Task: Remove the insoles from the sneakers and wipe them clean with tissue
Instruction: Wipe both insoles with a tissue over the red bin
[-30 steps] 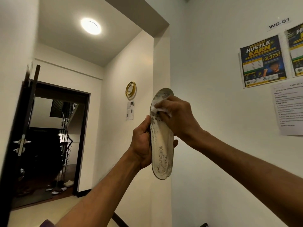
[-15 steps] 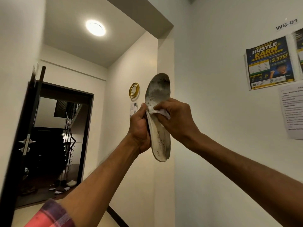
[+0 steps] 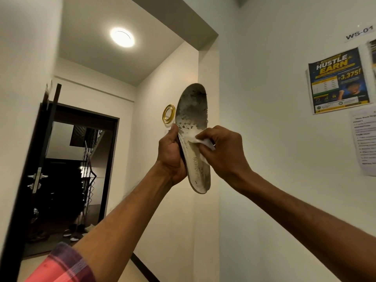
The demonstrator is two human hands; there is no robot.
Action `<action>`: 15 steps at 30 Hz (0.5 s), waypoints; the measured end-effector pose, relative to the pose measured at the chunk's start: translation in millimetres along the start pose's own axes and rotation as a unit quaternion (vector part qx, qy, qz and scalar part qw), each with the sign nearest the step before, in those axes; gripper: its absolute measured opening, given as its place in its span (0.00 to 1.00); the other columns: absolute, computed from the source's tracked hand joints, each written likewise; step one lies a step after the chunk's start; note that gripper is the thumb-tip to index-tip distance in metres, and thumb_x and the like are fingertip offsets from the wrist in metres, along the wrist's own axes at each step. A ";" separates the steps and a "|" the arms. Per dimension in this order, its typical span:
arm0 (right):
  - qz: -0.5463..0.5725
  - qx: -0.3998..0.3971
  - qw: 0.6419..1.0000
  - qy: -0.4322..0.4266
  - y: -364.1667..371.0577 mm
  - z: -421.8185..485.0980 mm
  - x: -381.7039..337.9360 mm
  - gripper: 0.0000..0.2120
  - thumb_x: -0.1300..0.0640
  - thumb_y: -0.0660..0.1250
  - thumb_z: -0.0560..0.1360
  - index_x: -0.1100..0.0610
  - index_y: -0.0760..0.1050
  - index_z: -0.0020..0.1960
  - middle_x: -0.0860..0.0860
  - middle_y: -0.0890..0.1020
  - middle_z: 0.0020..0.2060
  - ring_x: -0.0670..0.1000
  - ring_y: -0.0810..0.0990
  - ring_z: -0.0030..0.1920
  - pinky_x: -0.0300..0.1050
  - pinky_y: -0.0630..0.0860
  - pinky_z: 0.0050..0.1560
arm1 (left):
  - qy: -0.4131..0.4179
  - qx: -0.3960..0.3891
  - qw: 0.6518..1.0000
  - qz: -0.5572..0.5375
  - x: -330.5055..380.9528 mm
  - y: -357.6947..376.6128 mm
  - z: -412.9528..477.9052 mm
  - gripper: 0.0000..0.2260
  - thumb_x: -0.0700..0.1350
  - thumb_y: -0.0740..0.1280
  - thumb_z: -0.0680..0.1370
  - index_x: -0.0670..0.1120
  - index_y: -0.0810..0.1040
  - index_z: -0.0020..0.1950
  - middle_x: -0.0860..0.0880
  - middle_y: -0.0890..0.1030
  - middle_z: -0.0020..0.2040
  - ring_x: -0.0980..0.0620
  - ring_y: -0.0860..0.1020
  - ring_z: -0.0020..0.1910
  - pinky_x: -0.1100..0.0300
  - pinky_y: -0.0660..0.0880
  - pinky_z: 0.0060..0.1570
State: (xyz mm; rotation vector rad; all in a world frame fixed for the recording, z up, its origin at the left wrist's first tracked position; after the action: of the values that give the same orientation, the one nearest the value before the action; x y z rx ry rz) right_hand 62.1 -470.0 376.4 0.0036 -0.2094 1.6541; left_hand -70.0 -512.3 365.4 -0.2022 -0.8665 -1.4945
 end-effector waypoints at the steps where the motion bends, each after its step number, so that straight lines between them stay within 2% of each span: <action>1: -0.002 -0.013 1.000 -0.009 4.1 -3.2 -4.2 0.10 0.58 0.77 0.71 0.59 0.85 0.51 0.56 0.85 0.46 0.51 0.83 0.42 0.39 0.81 0.45 | -0.002 0.001 1.000 -0.003 -0.3 0.5 0.5 0.29 0.63 0.50 0.84 0.44 0.77 0.69 0.39 0.82 0.60 0.40 0.81 0.57 0.44 0.77 0.62; 4: -0.008 -0.055 0.997 -0.048 14.4 -11.3 -16.1 0.10 0.61 0.78 0.70 0.60 0.85 0.51 0.57 0.85 0.45 0.54 0.83 0.42 0.44 0.82 0.46 | -0.008 -0.001 1.000 -0.017 0.4 -1.9 3.3 0.31 0.64 0.50 0.83 0.43 0.73 0.73 0.36 0.79 0.65 0.37 0.78 0.62 0.42 0.74 0.66; 7: -0.009 -0.001 0.999 0.033 1.2 -2.4 0.0 0.11 0.56 0.76 0.72 0.58 0.84 0.53 0.54 0.85 0.47 0.48 0.81 0.41 0.32 0.76 0.42 | 0.000 0.001 1.000 -0.024 -1.0 -0.5 4.8 0.30 0.63 0.50 0.84 0.43 0.76 0.71 0.38 0.80 0.63 0.38 0.79 0.61 0.42 0.74 0.66; 8: -0.015 -0.002 0.999 0.032 2.3 -3.6 -1.5 0.10 0.57 0.76 0.72 0.58 0.85 0.53 0.54 0.85 0.46 0.48 0.81 0.41 0.30 0.74 0.42 | 0.000 0.002 1.000 -0.026 -2.3 0.2 5.5 0.30 0.63 0.50 0.84 0.43 0.76 0.70 0.38 0.81 0.63 0.38 0.79 0.61 0.43 0.74 0.65; 10: -0.030 -0.042 0.999 -0.011 13.4 -11.7 -13.2 0.09 0.61 0.78 0.70 0.60 0.85 0.50 0.56 0.85 0.44 0.52 0.83 0.41 0.33 0.76 0.44 | -0.009 -0.001 0.999 -0.034 -2.8 0.6 5.7 0.31 0.64 0.50 0.83 0.43 0.76 0.70 0.36 0.80 0.63 0.37 0.79 0.63 0.42 0.74 0.66; 12: -0.022 -0.057 0.998 -0.016 15.9 -12.8 -13.6 0.10 0.61 0.78 0.69 0.60 0.85 0.50 0.56 0.85 0.45 0.53 0.83 0.41 0.38 0.79 0.45 | -0.009 -0.004 0.999 -0.041 0.0 -1.4 5.8 0.30 0.64 0.50 0.83 0.43 0.77 0.67 0.37 0.82 0.59 0.38 0.81 0.59 0.44 0.75 0.64; 15: -0.025 -0.018 0.999 0.034 5.3 -8.7 -0.2 0.10 0.57 0.77 0.71 0.59 0.84 0.51 0.54 0.84 0.46 0.50 0.82 0.41 0.33 0.77 0.42 | 0.002 -0.004 0.999 -0.044 1.4 -0.4 6.7 0.29 0.63 0.50 0.84 0.43 0.78 0.66 0.39 0.83 0.56 0.41 0.82 0.54 0.45 0.78 0.60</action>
State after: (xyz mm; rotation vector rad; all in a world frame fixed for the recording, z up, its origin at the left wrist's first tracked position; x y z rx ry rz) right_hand 58.0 -469.4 367.0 -0.0744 -0.1848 1.5981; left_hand -73.0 -509.3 370.8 -0.1676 -0.8759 -1.5802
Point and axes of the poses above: each hand's wrist, its own z-axis towards the middle knuckle, its own y-axis out of the palm, x = y × z, the point moved 4 cm from there along z, towards the middle knuckle
